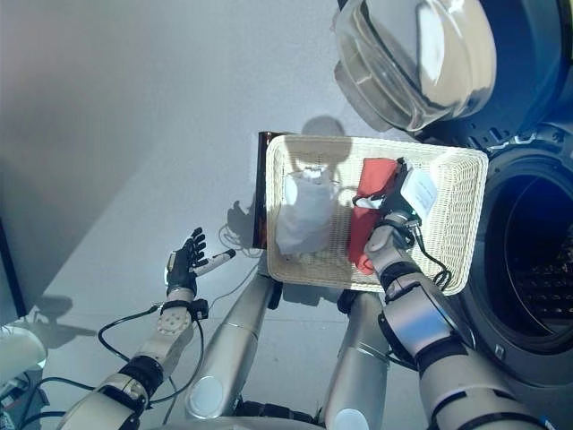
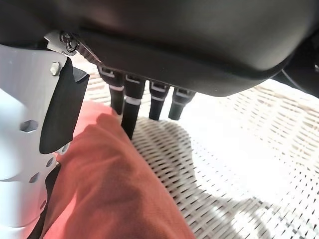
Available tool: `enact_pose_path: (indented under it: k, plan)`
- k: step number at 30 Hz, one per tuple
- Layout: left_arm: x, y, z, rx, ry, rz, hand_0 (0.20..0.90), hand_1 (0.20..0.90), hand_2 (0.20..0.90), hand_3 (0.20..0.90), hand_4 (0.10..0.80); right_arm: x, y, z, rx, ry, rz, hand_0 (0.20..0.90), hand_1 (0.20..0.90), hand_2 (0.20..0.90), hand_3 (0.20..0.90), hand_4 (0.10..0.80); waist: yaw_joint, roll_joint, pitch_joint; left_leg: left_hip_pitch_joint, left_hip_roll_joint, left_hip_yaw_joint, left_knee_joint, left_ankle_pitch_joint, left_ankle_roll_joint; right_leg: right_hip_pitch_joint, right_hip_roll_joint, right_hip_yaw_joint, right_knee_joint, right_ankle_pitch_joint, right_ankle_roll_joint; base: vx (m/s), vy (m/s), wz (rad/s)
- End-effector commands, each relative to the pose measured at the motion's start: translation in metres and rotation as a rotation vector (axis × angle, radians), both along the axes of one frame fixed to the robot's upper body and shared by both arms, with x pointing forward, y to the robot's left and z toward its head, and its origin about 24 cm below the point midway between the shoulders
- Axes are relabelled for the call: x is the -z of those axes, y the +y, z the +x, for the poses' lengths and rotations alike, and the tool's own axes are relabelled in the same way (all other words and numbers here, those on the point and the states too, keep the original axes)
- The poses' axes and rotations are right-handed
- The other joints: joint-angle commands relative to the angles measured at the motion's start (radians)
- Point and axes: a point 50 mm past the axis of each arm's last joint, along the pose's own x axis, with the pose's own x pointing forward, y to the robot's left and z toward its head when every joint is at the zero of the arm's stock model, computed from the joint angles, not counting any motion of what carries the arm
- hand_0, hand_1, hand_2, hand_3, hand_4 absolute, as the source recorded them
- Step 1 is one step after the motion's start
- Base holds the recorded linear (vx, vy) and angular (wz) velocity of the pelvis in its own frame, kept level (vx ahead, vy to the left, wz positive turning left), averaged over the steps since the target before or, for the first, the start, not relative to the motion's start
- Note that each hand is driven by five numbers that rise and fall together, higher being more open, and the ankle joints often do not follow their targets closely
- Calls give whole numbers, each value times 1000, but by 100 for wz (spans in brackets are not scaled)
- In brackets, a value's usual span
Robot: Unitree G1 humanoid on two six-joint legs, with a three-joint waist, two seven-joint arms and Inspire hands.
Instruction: Pick up the clothes and place them into the washing machine
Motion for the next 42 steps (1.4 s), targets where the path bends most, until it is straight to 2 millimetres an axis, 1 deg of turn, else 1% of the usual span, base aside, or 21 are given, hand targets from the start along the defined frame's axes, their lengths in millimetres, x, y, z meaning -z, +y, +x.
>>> enact_pose_path:
  k: [1,8,9,11,12,13,16,19,20,21,22,29,30,31,32,33,36,39,40,41,42]
  plan:
    - [9,6,-10,-38,21,17,900,900,900,900,800,15,-18,-12,7,58,-3,200,200,200,200,300,1,58,-21,-5,-40,43,-18,-36,-39,83,24,13,-66,-14,41,-1,-20,-8]
    - [16,7,-14,-52,58,9,900,900,900,900,800,25,-20,-21,8,34,98,200,200,200,200,300,-22,50,-34,32,-31,53,-37,-31,-42,116,34,23,-101,1,43,11,-6,-8]
    - [17,7,-15,-52,63,9,900,900,900,900,800,26,-19,-22,4,30,117,900,900,900,900,800,-25,49,-36,38,-30,53,-36,-32,-42,120,35,24,-101,1,42,30,-7,-4]
    - [19,9,-17,-63,72,6,900,900,900,900,800,28,-13,-24,-1,-19,204,900,900,900,900,800,-33,42,-47,52,-28,55,-37,-35,-41,134,37,26,-108,0,42,57,-18,-2]
    - [23,14,-22,-80,91,8,900,900,900,900,800,31,-9,-26,3,-60,299,453,453,453,453,480,-37,32,-61,75,-26,54,-45,-38,-43,158,41,24,-119,0,43,89,-18,-1]
    - [25,17,-25,-90,103,14,900,900,900,900,800,32,-3,-27,-21,-69,302,200,200,200,200,300,-40,25,-69,88,-24,55,-51,-38,-43,171,42,24,-124,1,44,66,-13,-3]
    - [29,21,-30,-102,126,28,900,900,900,900,800,34,5,-28,-48,-77,305,200,200,200,200,300,-45,8,-88,129,-19,57,-68,-40,-43,218,43,20,-147,6,48,69,-24,-4]
    - [32,25,-35,-118,145,35,900,900,900,900,800,39,4,-31,-39,-60,309,200,200,200,200,300,-45,-4,-105,166,-20,53,-81,-42,-43,263,42,14,-169,9,50,30,-10,-4]
    - [32,25,-34,-116,144,35,900,900,900,900,800,39,4,-31,-38,-57,299,200,200,200,200,300,-44,-2,-105,163,-21,55,-86,-11,-38,265,42,1,-182,42,44,0,0,0]
    - [32,25,-35,-117,146,35,900,900,900,900,800,40,4,-32,-39,-55,298,200,200,200,200,300,-45,-7,-109,177,-22,51,-83,-42,-43,274,43,11,-172,10,52,-59,21,-1]
    - [33,27,-36,-116,152,42,900,900,900,900,800,40,1,-32,-35,-51,294,200,200,200,200,300,-43,-2,-114,179,-21,51,-93,-9,-37,283,42,-2,-192,43,45,36,-5,1]
    - [36,28,-38,-113,169,46,900,900,900,900,800,45,-1,-36,-26,-35,303,200,200,200,200,300,-47,2,-123,204,-25,54,-94,-11,-34,304,45,-2,-196,42,42,-7,5,1]
    - [36,28,-39,-115,170,44,900,900,900,900,800,45,2,-37,-42,-45,321,378,378,378,378,427,-48,2,-124,208,-23,56,-97,-11,-34,306,45,-1,-198,44,42,0,0,0]
    - [37,29,-41,-118,172,45,900,900,900,900,800,42,7,-36,-70,-69,333,900,900,900,900,800,-50,1,-126,211,-23,57,-97,-10,-33,309,46,3,-200,44,42,0,0,0]
    - [36,30,-42,-119,158,38,900,900,900,900,800,37,17,-35,-122,-107,349,900,900,900,900,800,-51,0,-128,213,-21,59,-97,-10,-33,309,47,6,-199,45,43,11,15,-3]
    - [34,29,-44,-107,142,41,900,900,900,900,800,34,20,-37,-142,-141,364,200,200,200,200,300,-52,-1,-128,216,-20,60,-97,-11,-32,312,47,7,-198,44,43,12,19,-5]
    - [38,34,-53,-119,151,54,900,900,900,900,800,31,33,-43,-208,-193,395,200,200,200,200,300,-57,-8,-133,231,-17,62,-98,-14,-30,325,48,11,-197,39,45,21,3,-5]
    - [46,37,-60,-137,206,64,900,900,900,900,800,29,42,-40,-238,-199,455,200,200,200,200,300,-59,-17,-148,254,-16,64,-104,-15,-30,349,49,8,-205,39,46,41,-11,-3]
    - [45,36,-59,-132,204,65,900,900,900,900,800,27,46,-38,-261,-197,464,900,900,900,900,800,-58,-20,-152,260,-14,63,-108,-15,-31,356,50,11,-212,41,47,37,-12,-7]
    - [46,36,-60,-126,210,68,900,900,900,900,800,24,50,-37,-284,-200,462,900,900,900,900,800,-59,-23,-157,271,-11,63,-113,-15,-31,368,52,11,-217,41,48,42,-12,-3]
    - [48,35,-61,-128,217,65,900,900,900,900,800,25,52,-38,-286,-198,465,450,450,450,450,478,-60,-26,-161,283,-10,64,-118,-15,-31,377,54,12,-224,42,49,40,-2,-2]
